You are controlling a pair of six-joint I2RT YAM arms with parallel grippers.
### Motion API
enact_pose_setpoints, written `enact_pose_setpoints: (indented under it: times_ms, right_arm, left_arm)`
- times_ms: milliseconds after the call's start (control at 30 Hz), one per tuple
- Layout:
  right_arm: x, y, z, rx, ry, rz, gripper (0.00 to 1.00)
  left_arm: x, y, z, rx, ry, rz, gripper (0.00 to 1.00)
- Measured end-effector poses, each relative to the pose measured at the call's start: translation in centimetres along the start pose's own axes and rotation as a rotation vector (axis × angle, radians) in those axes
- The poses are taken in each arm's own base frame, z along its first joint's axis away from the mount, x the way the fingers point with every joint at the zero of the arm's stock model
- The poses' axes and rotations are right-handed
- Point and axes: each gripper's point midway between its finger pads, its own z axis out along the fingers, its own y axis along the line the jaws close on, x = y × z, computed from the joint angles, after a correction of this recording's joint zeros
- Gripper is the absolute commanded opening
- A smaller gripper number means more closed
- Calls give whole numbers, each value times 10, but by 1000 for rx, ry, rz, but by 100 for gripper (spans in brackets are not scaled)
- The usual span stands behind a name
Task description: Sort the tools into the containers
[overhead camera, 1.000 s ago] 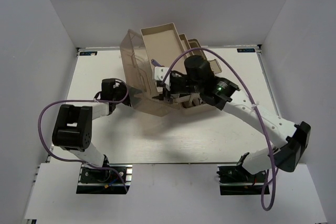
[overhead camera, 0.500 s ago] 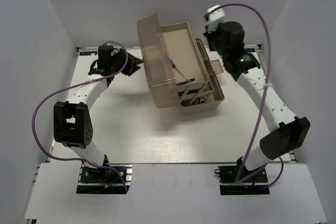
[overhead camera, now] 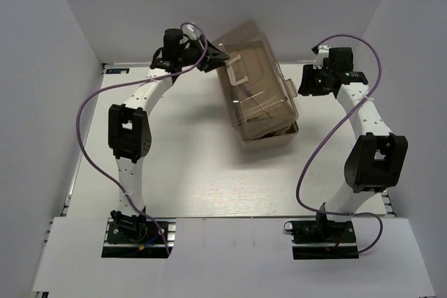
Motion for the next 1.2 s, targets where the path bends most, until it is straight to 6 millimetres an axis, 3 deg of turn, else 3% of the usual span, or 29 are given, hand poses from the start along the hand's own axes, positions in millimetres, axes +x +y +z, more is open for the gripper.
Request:
enact_pose_setpoints:
  times_ms: [167, 267, 333, 500, 567, 667, 833, 900, 1100, 1200]
  right_arm:
    - [18, 9, 4, -82, 41, 26, 55]
    - [25, 6, 6, -86, 54, 37, 55]
    - [27, 4, 7, -88, 60, 41, 55]
    - [41, -1, 13, -100, 106, 41, 44]
    - [52, 5, 12, -134, 138, 42, 42]
    - [59, 20, 9, -200, 167, 28, 42]
    - [62, 40, 5, -303, 175, -2, 41]
    - [63, 50, 3, -355, 176, -3, 40]
    - [67, 80, -5, -480, 191, -3, 40]
    - [68, 83, -7, -469, 199, -15, 45]
  left_arm:
    - [37, -24, 15, 36, 84, 42, 56]
    - [39, -28, 9, 13, 76, 73, 70]
    - [31, -30, -6, -28, 35, 105, 79]
    - [28, -34, -86, -188, -111, 207, 84]
    - [43, -26, -118, -246, -145, 222, 84]
    - [77, -2, -144, -309, -135, 201, 85]
    - [126, 69, -153, -449, -52, 108, 85]
    - [137, 87, -156, -491, -27, 81, 85]
    - [136, 88, -155, -489, -35, 92, 88]
    - [135, 87, -155, -486, -37, 103, 89]
